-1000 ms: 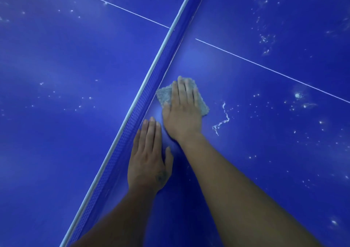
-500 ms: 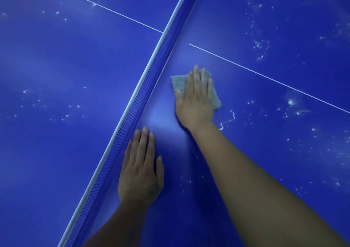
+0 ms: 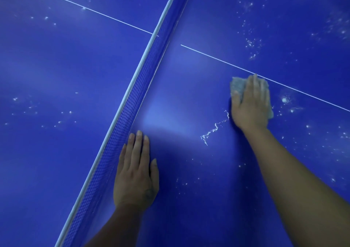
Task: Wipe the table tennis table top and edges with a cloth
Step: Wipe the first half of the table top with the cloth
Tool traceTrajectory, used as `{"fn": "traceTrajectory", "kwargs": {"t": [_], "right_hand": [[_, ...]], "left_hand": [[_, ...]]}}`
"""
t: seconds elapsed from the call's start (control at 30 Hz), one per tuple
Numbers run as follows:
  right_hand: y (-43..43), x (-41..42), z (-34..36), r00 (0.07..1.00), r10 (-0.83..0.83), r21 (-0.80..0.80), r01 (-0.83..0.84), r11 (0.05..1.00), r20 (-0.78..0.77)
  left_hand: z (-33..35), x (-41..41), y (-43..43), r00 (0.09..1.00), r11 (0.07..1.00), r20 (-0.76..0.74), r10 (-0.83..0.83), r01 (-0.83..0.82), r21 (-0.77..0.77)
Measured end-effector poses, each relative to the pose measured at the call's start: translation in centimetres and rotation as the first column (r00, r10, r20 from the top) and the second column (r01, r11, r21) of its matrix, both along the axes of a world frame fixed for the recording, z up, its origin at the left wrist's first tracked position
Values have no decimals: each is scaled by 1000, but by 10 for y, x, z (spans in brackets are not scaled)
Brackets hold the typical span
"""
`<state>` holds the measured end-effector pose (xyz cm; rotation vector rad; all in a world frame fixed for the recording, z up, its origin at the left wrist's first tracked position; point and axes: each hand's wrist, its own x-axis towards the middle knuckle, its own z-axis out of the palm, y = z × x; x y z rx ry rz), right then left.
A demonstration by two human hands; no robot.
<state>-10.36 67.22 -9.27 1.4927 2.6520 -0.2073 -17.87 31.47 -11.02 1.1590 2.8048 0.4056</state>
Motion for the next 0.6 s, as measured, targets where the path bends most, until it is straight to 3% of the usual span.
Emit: {"fn": "traceTrajectory", "kwargs": {"t": [0.17, 0.43, 0.6], "right_hand": [[-27, 30, 2, 996, -84, -23, 85, 996, 12], [20, -25, -6, 988, -152, -67, 150, 986, -25], [-34, -8, -6, 995, -82, -20, 81, 997, -55]], "left_hand": [[0, -1, -1, 1000, 1000, 21, 4, -4, -10], [-1, 0, -1, 999, 1000, 37, 14, -13, -13], [-3, 0, -2, 1000, 1000, 26, 12, -12, 3]]}}
